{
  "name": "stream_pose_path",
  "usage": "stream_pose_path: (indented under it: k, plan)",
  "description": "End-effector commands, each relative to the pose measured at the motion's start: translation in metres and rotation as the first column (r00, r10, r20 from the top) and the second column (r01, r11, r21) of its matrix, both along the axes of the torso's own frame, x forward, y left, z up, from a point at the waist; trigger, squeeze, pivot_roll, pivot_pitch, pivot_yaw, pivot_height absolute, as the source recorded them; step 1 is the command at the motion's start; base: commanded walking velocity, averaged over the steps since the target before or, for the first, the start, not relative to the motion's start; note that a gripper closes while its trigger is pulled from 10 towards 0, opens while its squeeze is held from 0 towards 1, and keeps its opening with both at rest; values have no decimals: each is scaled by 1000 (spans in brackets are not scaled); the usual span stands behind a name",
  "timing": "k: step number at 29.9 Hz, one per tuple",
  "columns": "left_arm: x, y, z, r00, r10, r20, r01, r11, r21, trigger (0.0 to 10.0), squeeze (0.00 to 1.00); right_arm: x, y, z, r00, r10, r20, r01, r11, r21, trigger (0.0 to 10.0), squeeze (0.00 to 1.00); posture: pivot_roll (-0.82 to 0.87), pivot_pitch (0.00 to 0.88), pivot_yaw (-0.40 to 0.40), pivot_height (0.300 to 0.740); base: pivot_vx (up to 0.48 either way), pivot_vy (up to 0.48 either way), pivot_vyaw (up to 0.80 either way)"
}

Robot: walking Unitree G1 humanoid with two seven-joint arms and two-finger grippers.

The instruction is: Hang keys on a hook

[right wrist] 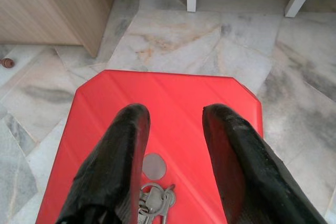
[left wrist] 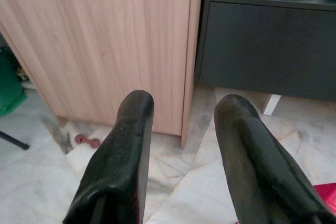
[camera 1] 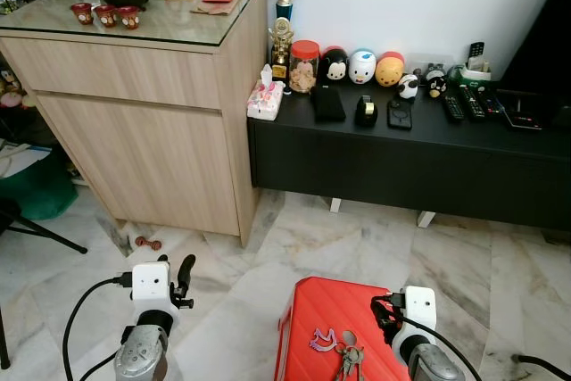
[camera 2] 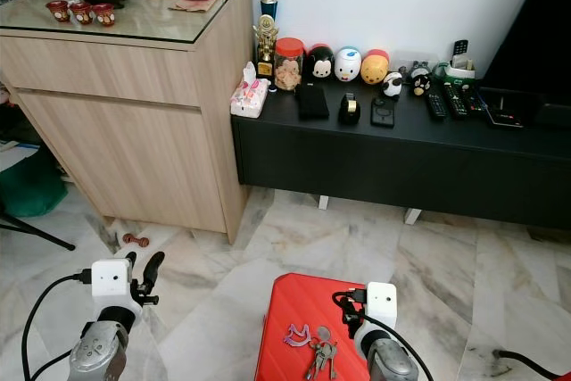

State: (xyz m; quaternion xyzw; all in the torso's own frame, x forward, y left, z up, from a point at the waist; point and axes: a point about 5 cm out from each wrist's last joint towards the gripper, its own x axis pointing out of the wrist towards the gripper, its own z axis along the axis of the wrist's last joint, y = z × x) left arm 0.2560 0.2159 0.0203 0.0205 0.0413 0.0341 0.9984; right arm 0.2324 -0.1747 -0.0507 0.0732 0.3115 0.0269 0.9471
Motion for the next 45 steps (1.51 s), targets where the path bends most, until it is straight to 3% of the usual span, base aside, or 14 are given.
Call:
stream_pose_path:
  k: [1, 12, 27, 36, 45]
  plan:
    - [-1, -2, -1, 1000, -10, -10, 9, 1000, -8, 10000, 0, 4, -1, 3, 1000, 9, 8, -9, 1000, -10, 10000, 0, 144, 2, -61, 740, 0, 0, 0]
    - [6, -3, 7, 1000, -9, 12, 9, 1000, -13, 10000, 0, 11, 3, 7, 999, 36, 35, -35, 999, -17, 10000, 0, 143, 28, -69, 685, 0, 0, 0]
    - [6, -1, 11, 1000, 0, 22, 1, 1000, -14, 10000, 0, 17, 8, 11, 998, 47, 41, -46, 999, -26, 10000, 0, 152, 49, -70, 685, 0, 0, 0]
    - [10, -2, 13, 1000, -3, 25, 3, 1000, -16, 10000, 0, 18, 6, 13, 997, 43, 57, -42, 999, -35, 10000, 0, 152, 50, -68, 640, 0, 0, 0]
    - [12, -6, 14, 1000, -9, 23, 9, 1000, -22, 10000, 0, 19, 2, 15, 997, 17, 74, -15, 999, -31, 10000, 0, 150, 51, -70, 640, 0, 0, 0]
